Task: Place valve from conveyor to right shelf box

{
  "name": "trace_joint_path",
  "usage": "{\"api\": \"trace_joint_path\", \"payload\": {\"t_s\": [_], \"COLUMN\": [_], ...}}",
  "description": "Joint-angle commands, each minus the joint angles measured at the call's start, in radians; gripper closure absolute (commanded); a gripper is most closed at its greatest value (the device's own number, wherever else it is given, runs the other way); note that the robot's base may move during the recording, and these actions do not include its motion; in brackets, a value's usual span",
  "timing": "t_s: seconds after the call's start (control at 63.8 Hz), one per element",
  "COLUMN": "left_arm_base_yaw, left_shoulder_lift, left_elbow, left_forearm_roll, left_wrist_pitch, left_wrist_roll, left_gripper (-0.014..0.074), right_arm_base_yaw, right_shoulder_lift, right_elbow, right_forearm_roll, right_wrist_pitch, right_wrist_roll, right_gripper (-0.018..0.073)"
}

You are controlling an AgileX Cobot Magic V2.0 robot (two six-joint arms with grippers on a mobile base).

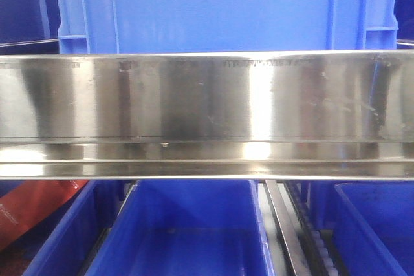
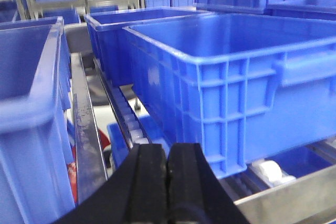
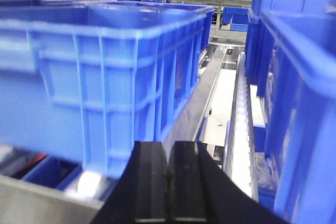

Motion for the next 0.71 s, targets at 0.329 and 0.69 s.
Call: {"api": "trace_joint_path", "payload": {"t_s": [0.329,0.69], "left_arm_base_yaw": [0.001,0.001], "left_shoulder_lift": [-0.141,-0.141], "left_elbow": [0.191,0.191], "left_forearm_roll": [-0.036,-0.041], "left_wrist_pitch": [-0.147,-0.148], "left_wrist_roll": [-0.008,-0.008], "left_gripper": [0.0708,0.0708], "right_arm_base_yaw": [-0.004,-0.004], "right_shoulder_lift": [-0.073,-0.073], "right_elbow": [0.077,0.077], "right_forearm_roll": [-0.005,-0.005], "right_wrist_pitch": [-0.010,-0.010], "right_wrist_roll": [-0.001,-0.001], "right_gripper": [0.0721,0.0721]}}
